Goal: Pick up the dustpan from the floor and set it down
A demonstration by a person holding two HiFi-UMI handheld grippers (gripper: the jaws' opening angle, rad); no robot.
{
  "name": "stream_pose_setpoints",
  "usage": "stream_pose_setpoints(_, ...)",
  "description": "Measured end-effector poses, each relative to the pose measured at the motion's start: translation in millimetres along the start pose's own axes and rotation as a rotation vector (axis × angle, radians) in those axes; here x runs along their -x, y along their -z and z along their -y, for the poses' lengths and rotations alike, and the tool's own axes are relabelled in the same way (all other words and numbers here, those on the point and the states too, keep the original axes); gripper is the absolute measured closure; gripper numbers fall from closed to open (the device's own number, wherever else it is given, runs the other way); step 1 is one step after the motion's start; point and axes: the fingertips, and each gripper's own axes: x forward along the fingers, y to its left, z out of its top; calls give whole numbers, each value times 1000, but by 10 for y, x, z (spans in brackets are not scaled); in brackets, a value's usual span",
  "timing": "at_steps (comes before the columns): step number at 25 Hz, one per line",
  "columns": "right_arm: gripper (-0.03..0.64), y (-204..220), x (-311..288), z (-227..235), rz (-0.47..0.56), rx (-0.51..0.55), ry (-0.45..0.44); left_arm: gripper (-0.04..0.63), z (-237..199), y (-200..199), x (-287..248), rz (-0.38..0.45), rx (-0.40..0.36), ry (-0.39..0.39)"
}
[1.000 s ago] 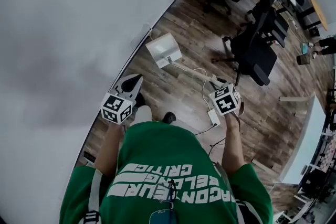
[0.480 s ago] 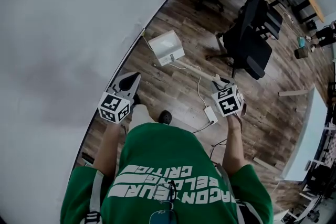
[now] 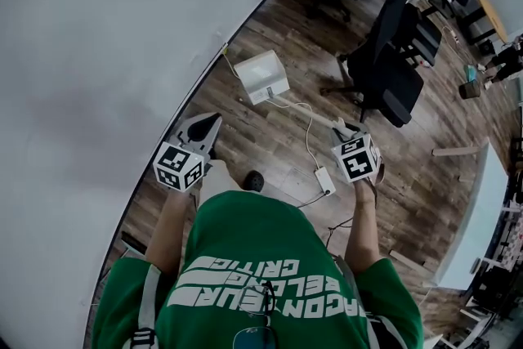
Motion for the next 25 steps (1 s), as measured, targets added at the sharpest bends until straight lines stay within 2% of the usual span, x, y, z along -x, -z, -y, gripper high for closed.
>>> stream_pose_setpoints(13,502,34,-70,-119,-9,32,-25,600,67,227,230,2,39,-51)
stream_pose_setpoints(25,502,-348,-618,-491,-65,171,-117,599,-281,532,812,4,124,-207)
